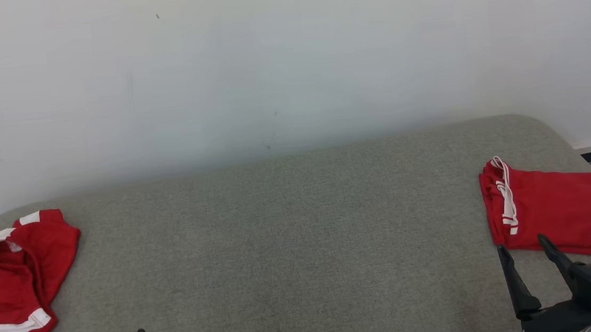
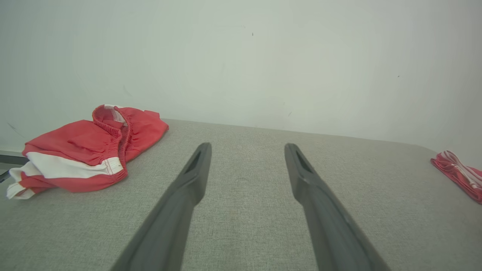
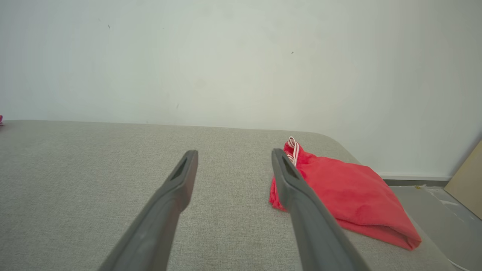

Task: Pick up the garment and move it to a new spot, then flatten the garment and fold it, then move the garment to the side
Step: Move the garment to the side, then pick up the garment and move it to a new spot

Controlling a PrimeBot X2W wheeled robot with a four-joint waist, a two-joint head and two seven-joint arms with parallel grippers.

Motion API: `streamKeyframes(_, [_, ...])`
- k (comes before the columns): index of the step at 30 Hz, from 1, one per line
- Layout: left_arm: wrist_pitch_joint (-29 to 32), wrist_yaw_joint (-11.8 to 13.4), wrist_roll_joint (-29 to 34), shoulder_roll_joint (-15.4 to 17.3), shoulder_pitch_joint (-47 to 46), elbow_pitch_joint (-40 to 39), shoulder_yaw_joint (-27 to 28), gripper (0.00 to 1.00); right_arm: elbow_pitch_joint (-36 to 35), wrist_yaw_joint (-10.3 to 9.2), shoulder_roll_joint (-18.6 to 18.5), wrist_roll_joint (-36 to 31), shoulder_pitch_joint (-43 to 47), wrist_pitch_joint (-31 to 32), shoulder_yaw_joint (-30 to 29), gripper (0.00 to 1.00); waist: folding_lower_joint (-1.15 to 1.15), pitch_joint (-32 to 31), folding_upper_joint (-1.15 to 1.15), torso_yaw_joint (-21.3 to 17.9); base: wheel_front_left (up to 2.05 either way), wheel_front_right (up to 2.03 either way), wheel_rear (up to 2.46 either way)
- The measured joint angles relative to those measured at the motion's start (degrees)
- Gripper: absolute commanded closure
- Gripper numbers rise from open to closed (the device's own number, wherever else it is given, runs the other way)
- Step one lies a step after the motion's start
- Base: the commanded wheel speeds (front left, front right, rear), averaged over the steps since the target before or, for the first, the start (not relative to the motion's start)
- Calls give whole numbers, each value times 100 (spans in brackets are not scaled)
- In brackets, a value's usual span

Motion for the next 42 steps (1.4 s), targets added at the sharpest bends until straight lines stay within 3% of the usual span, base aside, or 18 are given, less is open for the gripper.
streamKeyframes(22, [0,-12,19,-15,-51,-19,-44,0,-289,0,115,-112,109,216,-67,0,0,77,1,309,0,0,0])
streamKeyframes(42, [0,-27,123,147,-24,-48,41,0,113,0,318,11,-80,-63,163,0,0,41,1,1778,0,0,0])
